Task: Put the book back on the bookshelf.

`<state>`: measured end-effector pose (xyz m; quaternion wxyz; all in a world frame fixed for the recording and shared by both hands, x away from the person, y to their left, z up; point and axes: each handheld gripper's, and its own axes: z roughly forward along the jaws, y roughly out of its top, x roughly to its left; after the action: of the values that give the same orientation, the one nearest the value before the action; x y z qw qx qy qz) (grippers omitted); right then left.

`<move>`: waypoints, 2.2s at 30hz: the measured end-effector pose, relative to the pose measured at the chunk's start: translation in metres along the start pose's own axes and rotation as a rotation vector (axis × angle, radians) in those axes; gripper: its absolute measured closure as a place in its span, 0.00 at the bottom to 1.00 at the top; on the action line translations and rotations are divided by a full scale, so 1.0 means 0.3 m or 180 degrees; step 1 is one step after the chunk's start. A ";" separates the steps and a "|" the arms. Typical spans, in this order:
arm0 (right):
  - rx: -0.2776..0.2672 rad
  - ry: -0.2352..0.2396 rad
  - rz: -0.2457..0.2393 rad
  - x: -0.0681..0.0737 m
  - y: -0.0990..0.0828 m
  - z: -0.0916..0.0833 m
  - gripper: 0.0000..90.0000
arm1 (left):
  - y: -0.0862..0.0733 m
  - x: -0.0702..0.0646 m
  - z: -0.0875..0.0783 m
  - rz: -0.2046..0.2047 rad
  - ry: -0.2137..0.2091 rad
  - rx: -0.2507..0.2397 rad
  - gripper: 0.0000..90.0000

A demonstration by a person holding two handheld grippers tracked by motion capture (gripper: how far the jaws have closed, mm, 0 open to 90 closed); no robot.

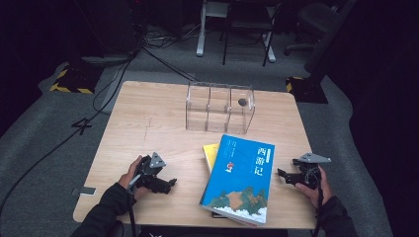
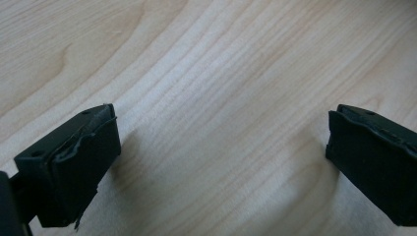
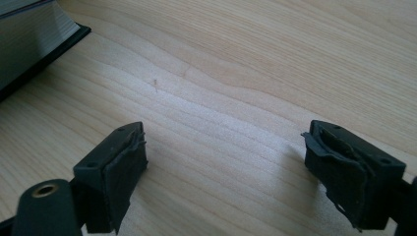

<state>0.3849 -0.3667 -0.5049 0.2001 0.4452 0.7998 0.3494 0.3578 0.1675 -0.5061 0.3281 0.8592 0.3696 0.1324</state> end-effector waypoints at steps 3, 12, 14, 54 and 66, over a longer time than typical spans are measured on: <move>-0.0001 -0.0003 0.0005 0.000 0.000 0.000 0.18 | 0.006 0.006 0.005 0.0053 -0.0047 0.0000 0.01; 0.0059 0.0198 -0.0014 0.010 0.022 -0.049 0.22 | 0.001 -0.012 0.001 0.0333 -0.0269 -0.0006 0.01; -0.0086 0.0343 -0.0056 0.024 0.038 -0.088 0.23 | 0.001 -0.017 0.001 0.0330 -0.0266 -0.0004 0.01; -0.0161 0.1257 -0.0324 0.324 0.176 -0.225 0.14 | 0.050 -0.284 -0.078 0.0989 -0.1055 -0.0210 0.21; -0.0072 0.1251 -0.0237 0.325 0.199 -0.186 0.05 | 0.095 -0.361 -0.092 0.1103 -0.1059 -0.0405 0.22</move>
<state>0.3326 -0.2833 -0.4241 0.0578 0.3362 0.8354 0.4309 0.2857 0.0876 -0.4648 0.4103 0.8973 0.1485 0.0664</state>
